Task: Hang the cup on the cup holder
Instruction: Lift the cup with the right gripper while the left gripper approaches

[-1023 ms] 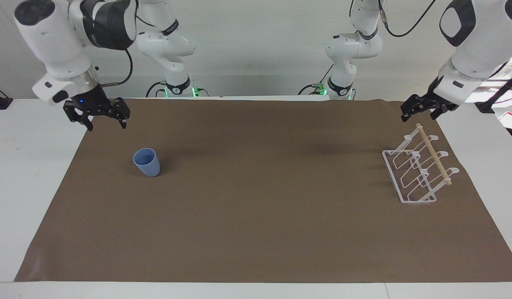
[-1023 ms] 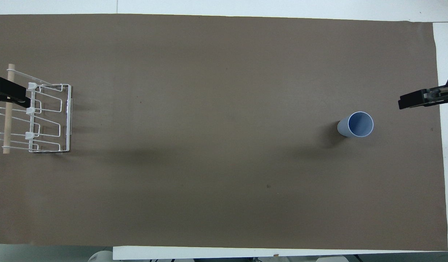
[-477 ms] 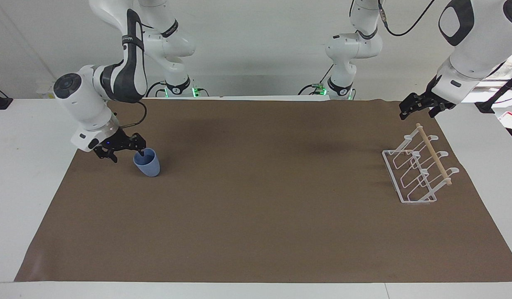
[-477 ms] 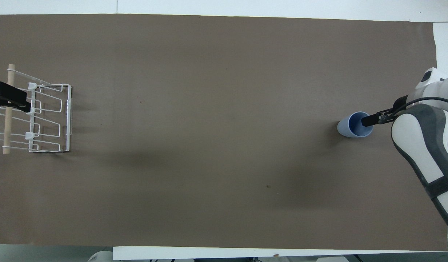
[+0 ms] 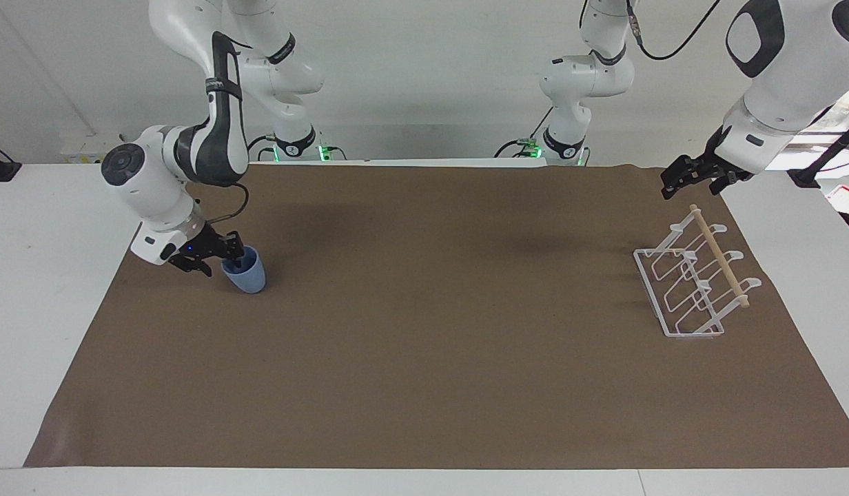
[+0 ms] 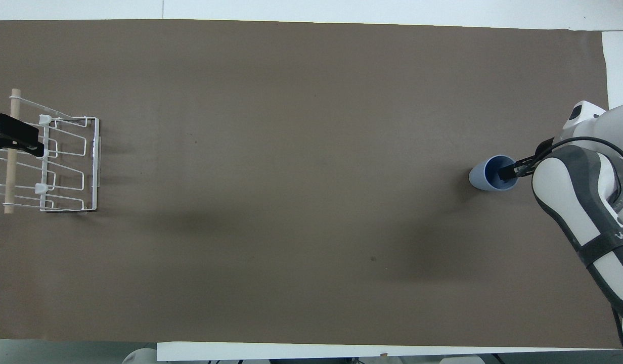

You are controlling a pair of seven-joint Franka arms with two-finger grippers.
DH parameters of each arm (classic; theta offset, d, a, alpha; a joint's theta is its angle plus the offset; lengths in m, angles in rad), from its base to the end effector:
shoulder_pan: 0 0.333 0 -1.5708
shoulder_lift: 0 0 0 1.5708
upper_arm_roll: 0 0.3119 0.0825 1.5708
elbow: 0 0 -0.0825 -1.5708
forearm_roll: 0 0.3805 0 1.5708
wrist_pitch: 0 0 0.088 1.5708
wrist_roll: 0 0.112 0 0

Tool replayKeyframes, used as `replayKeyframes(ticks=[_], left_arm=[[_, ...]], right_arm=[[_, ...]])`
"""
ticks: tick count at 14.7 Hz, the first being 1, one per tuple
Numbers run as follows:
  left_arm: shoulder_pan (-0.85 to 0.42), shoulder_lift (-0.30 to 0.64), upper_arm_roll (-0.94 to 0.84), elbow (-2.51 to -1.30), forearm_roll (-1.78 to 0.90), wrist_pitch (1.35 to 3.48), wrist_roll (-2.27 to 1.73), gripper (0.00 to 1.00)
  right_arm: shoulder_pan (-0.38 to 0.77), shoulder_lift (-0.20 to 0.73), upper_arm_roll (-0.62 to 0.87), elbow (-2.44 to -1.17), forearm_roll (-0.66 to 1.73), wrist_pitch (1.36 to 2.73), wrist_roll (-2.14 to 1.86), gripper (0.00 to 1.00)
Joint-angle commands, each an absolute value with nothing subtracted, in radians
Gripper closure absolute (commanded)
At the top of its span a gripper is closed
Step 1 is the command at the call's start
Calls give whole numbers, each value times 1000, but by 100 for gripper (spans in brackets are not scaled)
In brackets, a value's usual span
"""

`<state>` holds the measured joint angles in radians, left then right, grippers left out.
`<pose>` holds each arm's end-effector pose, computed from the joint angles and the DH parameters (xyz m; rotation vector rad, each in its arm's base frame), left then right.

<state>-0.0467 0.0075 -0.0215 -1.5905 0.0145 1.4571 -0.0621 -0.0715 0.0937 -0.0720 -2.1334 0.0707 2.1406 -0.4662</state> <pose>0.5377 -0.0349 0.5932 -3.1105 0.0085 0.2176 0.5361 -0.0738 0.3500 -3.0349 -0.4308 0.1024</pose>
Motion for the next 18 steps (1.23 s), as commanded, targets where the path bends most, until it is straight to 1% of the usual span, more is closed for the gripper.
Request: replayKeyframes(ticks=[1, 3, 5, 6, 8, 9, 11, 14, 16, 18], left_arm=[[-43, -26, -28, -1628, 26, 1465, -84, 0], [-52, -26, -28, -1628, 26, 1468, -97, 0], [-57, -26, -29, -1628, 26, 1471, -191, 0], [-57, -26, -29, -1629, 23, 1479, -236, 0], [-60, -28, -35, -1637, 15, 1500, -355, 0], [-70, -28, -37, -1644, -10, 1518, -485, 0], [-90, -26, -37, -1640, -86, 1546, -717, 0], [-155, -26, -38, -1635, -195, 1529, -969, 0], [-216, -28, -38, -1638, -250, 1542, -1183, 0], [-238, -28, -40, -1640, -319, 1561, -1313, 0]], right_arm=[[-75, 103, -66, -2137, 112, 2175, -486, 100], [-75, 110, -66, -2109, 112, 2158, -492, 100], [-74, 126, -60, -2045, 115, 2100, -498, 100], [-74, 135, -48, -2001, 135, 2045, -500, 100], [-66, 150, -25, -1910, 248, 1923, -489, 100], [-52, 150, -22, -1881, 314, 1875, -477, 100], [-14, 150, -20, -1852, 499, 1821, -364, 100], [107, 150, -20, -1855, 763, 1838, -144, 100], [204, 149, -20, -1862, 891, 1893, -27, 100], [279, 147, -20, -1870, 987, 1952, 56, 100]])
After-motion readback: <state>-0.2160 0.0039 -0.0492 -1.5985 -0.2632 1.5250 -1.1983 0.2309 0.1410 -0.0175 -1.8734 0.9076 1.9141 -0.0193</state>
